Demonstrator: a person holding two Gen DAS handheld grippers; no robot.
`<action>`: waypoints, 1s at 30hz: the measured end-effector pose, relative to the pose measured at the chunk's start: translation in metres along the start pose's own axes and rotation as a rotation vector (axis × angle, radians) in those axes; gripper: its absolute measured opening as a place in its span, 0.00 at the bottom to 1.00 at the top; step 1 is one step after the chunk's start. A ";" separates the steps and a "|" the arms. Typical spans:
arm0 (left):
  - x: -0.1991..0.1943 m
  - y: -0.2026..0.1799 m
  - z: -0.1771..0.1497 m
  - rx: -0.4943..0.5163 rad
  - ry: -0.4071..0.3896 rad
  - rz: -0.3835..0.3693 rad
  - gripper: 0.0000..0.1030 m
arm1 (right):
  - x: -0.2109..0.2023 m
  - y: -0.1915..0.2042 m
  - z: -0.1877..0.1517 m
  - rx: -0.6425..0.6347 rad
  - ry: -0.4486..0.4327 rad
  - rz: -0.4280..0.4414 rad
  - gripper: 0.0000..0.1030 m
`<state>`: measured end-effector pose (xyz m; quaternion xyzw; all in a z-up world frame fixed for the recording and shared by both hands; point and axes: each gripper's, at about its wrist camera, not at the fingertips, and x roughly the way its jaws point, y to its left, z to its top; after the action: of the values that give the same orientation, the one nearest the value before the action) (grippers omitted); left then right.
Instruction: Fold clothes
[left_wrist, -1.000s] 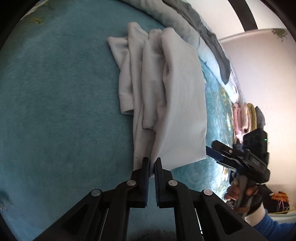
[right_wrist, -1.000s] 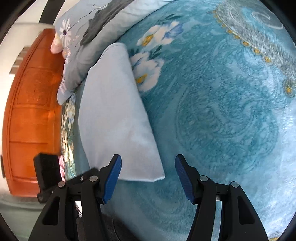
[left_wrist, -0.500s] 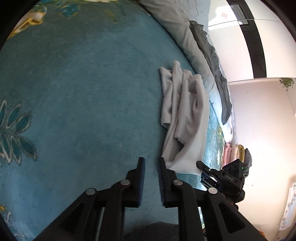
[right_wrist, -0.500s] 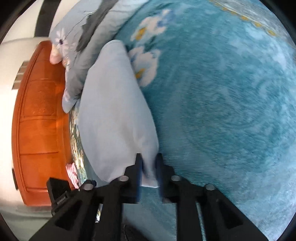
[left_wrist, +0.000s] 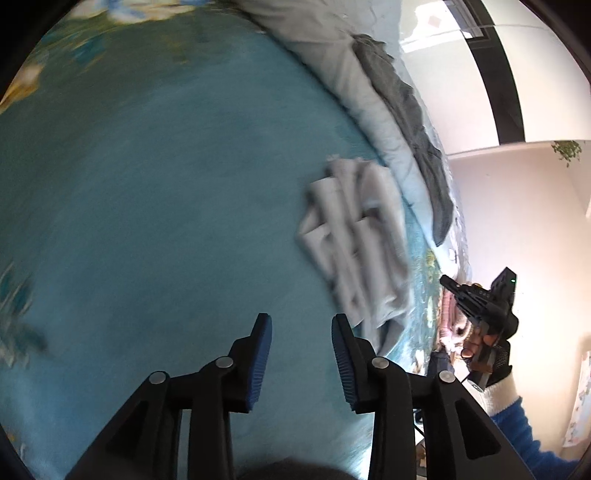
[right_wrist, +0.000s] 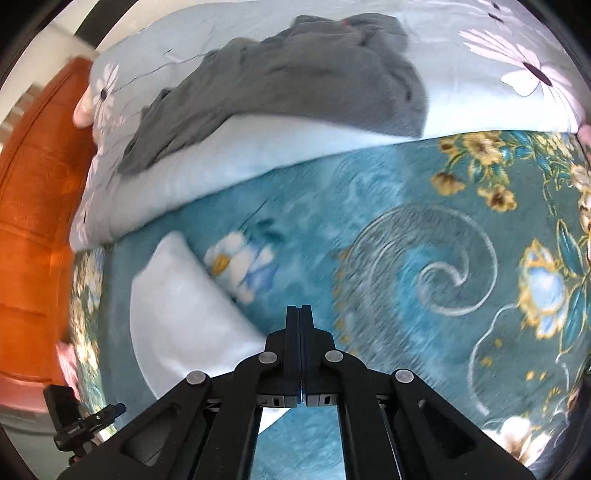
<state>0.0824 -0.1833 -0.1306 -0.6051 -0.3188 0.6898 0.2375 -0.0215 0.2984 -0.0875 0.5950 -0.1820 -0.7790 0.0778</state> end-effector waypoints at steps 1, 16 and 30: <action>0.004 -0.008 0.007 0.012 0.000 -0.010 0.41 | -0.003 -0.001 -0.003 0.006 -0.004 0.013 0.00; 0.118 -0.064 0.082 -0.101 0.052 -0.122 0.57 | 0.009 0.001 -0.136 0.170 0.112 0.284 0.16; 0.076 -0.064 0.075 0.016 -0.107 -0.041 0.04 | 0.038 0.021 -0.149 0.246 0.139 0.365 0.43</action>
<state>-0.0071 -0.0966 -0.1316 -0.5588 -0.3376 0.7188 0.2390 0.1080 0.2372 -0.1474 0.6095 -0.3743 -0.6811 0.1567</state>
